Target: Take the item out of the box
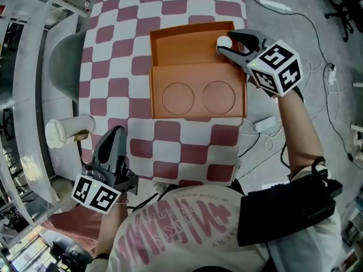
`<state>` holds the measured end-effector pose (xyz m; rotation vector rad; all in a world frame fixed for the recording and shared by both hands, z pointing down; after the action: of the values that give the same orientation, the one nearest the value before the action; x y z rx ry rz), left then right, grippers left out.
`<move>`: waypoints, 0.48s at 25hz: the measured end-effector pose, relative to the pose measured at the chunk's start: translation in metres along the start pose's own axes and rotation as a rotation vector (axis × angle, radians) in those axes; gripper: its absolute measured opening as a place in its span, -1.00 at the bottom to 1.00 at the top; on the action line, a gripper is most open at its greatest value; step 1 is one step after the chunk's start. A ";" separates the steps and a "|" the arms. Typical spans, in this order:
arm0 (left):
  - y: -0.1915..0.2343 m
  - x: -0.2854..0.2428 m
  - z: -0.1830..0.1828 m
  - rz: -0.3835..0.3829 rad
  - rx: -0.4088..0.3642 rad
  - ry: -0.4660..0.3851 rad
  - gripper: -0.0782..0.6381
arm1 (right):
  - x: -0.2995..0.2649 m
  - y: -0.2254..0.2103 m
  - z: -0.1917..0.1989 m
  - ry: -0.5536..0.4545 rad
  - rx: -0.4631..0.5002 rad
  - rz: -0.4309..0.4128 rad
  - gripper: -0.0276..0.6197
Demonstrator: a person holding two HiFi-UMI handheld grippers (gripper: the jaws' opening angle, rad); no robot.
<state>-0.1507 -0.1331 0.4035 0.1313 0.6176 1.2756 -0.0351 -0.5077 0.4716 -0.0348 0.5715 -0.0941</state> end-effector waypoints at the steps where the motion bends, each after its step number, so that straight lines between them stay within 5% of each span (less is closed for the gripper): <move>1: 0.003 0.001 -0.001 -0.015 0.001 -0.010 -0.76 | -0.001 0.000 0.000 0.007 -0.001 -0.006 -0.30; 12: 0.003 0.007 -0.010 -0.023 -0.010 -0.046 -0.76 | -0.013 0.000 0.004 0.087 0.045 0.025 -0.36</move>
<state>-0.1575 -0.1283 0.3941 0.1450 0.5720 1.2504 -0.0438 -0.5060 0.4823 0.0202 0.6560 -0.0841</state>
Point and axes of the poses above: the fingertips, and each gripper's own axes: x backward along the fingers, y to its left, z out of its underside, the point moved 7 cm from there along x, backward along the fingers
